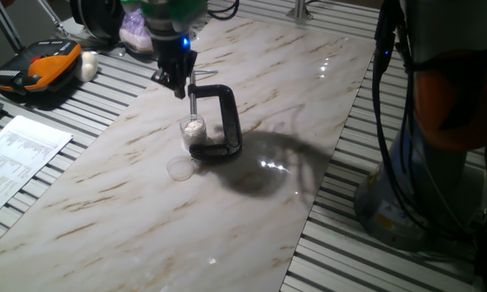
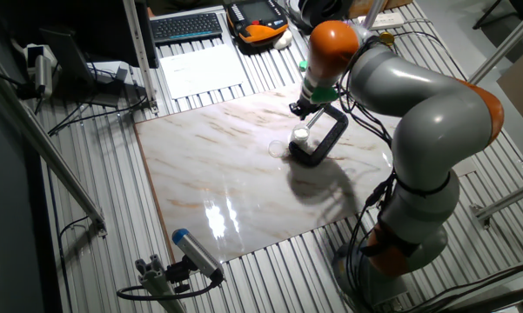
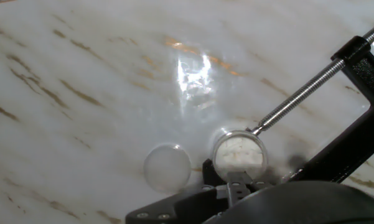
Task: Unscrew the lid from the jar
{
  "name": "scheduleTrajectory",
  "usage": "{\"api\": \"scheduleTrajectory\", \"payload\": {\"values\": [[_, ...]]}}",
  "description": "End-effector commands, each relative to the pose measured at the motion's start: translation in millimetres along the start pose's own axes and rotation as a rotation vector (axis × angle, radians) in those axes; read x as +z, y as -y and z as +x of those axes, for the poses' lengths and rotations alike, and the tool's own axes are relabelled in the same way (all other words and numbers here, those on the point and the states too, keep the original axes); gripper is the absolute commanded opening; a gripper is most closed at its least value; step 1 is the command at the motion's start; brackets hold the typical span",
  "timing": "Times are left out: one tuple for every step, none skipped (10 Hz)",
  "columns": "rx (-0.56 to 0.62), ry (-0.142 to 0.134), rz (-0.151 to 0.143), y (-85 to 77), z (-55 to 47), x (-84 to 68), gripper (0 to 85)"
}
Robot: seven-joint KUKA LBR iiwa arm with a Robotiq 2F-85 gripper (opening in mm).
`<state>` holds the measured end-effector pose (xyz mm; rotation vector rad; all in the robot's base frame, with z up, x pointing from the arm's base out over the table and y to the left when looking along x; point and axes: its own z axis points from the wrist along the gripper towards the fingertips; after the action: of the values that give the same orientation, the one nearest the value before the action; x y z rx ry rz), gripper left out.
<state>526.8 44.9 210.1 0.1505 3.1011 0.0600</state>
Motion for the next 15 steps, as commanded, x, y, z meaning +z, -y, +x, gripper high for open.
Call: {"api": "scheduleTrajectory", "payload": {"values": [[-0.008, 0.005, 0.002, 3.5, -0.3, -4.3, 0.0], [-0.014, 0.013, 0.004, 7.7, -1.0, -7.7, 0.0], [-0.027, 0.023, 0.017, 12.7, -1.8, -11.5, 0.0], [-0.035, 0.025, 0.02, 17.7, -2.6, -15.5, 0.0], [-0.035, 0.029, 0.029, 20.7, -2.9, -17.8, 0.0], [-0.038, 0.034, 0.04, 22.3, -2.4, -19.2, 0.0], [-0.037, 0.034, 0.041, 23.8, -2.2, -20.4, 0.0], [-0.037, 0.036, 0.044, 24.9, -2.0, -20.7, 0.0], [-0.037, 0.037, 0.047, 26.2, -2.0, -21.2, 0.0], [-0.037, 0.032, 0.051, 27.2, -2.2, -21.6, 0.0], [-0.037, 0.015, 0.051, 27.3, -1.9, -21.9, 0.0], [-0.037, 0.003, 0.05, 27.1, -1.3, -22.4, 0.0], [-0.034, -0.007, 0.045, 26.9, -0.9, -22.9, 0.0], [-0.032, -0.011, 0.044, 27.3, -0.8, -23.1, 0.0], [-0.035, -0.021, 0.041, 28.5, -1.0, -23.6, 0.0]]}}
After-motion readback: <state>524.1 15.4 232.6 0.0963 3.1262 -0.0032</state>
